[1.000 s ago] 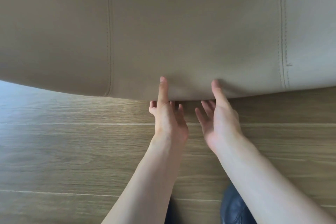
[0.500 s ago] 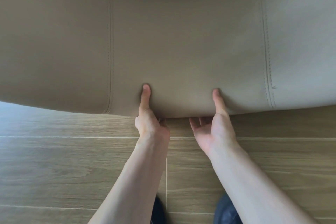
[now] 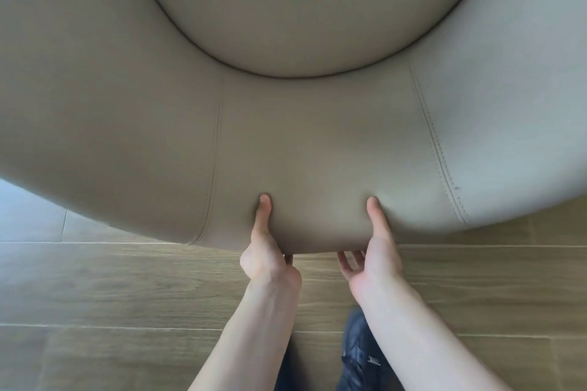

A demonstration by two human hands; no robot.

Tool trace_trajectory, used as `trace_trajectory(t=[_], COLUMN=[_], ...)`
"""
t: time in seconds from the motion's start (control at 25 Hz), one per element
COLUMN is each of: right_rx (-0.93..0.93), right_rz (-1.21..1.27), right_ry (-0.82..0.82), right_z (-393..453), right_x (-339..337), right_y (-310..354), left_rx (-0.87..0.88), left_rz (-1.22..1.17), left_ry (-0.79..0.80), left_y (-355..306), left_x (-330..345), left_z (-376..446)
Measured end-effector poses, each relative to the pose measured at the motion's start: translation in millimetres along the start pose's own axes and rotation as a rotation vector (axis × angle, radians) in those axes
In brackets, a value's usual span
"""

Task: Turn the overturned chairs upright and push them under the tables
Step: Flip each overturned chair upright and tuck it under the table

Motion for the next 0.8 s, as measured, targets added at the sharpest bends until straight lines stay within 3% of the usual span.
trace_trajectory(t=[0.24, 0.52, 0.8], right_rx=[-0.052, -0.1, 0.114], right_rz=[-0.017, -0.061, -0.198], right_ry=[-0.071, -0.043, 0.017], right_z=[-111.8, -214.8, -274.4], right_x=[24.5, 104.5, 172.1], right_y=[59.1, 125.9, 173.5], left_rx=[-0.04, 0.016, 0.164], left_rz=[-0.058, -0.113, -0.112], left_ry=[-0.046, 0.038, -0.006], left_y=[-48.5, -142.4, -206.4], left_x=[-7.5, 17.3, 41.7], left_z=[-116.4, -219.0, -279.4])
Point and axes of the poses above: each hand's wrist, its own z-axis towards the middle knuckle, its own x-axis out of the palm, y = z × x, the point moved 10 cm from there along z, towards the middle knuckle, and after that the axes turned 14 degrees about z, right-handed, at the moved point
